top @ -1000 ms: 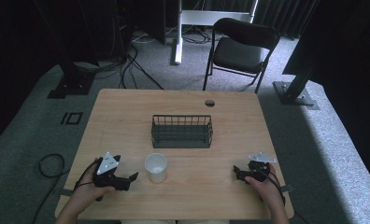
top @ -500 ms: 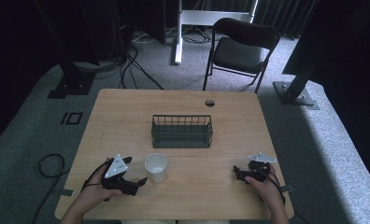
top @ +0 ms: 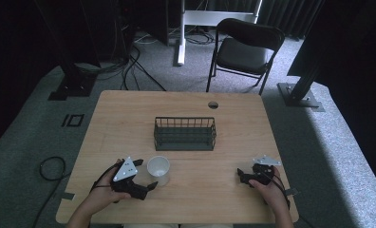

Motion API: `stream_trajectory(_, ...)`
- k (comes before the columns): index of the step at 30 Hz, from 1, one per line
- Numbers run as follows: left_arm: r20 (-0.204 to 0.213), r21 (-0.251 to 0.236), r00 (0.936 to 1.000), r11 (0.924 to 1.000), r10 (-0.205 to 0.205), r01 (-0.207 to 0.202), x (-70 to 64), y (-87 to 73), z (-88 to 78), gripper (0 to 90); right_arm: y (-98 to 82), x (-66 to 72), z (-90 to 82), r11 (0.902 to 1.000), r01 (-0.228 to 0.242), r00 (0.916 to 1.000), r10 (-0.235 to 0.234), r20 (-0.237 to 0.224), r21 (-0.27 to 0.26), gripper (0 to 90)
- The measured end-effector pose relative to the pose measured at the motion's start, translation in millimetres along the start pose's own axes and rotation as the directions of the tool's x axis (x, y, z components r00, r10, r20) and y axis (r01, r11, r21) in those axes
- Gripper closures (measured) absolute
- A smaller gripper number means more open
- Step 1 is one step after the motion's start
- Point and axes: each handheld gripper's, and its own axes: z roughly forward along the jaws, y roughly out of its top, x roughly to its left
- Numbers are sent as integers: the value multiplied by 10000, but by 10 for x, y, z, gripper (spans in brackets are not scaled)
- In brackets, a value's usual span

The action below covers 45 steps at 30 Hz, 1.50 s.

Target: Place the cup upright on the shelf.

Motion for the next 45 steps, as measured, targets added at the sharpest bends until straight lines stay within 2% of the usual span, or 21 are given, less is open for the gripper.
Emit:
stream_trajectory(8,222,-99,9997,9999,135,-133,-23,45,80,35,0,0,0,10000,-1,10000,1,-1,-1,109)
stream_trajectory(20,628,-367,9980,9993,-2,25,-44,119,212,41,0,0,0,10000,-2,10000,2,-1,0,110)
stream_trajectory(28,381,-450,9993,9990,43,-25,-39,141,293,62,0,0,0,10000,-4,10000,4,-2,-1,109)
stream_trajectory(29,407,-568,9991,9983,-78,102,-31,150,316,62,0,0,0,10000,-5,10000,5,-3,-1,110)
stream_trajectory(32,236,-600,9997,9981,-86,100,-28,159,336,146,0,0,0,10000,-4,10000,4,-2,-1,109)
stream_trajectory(36,186,-521,9997,9985,-152,161,-16,167,354,197,0,-1,0,10000,-4,10000,4,-2,-2,109)
stream_trajectory(41,338,-395,9994,9992,-2,16,-22,194,360,201,0,-1,0,10000,-4,10000,4,-1,-1,109)
stream_trajectory(45,422,-538,9991,9985,-37,60,-31,229,353,201,0,-1,0,10000,-4,10000,4,-1,-1,109)
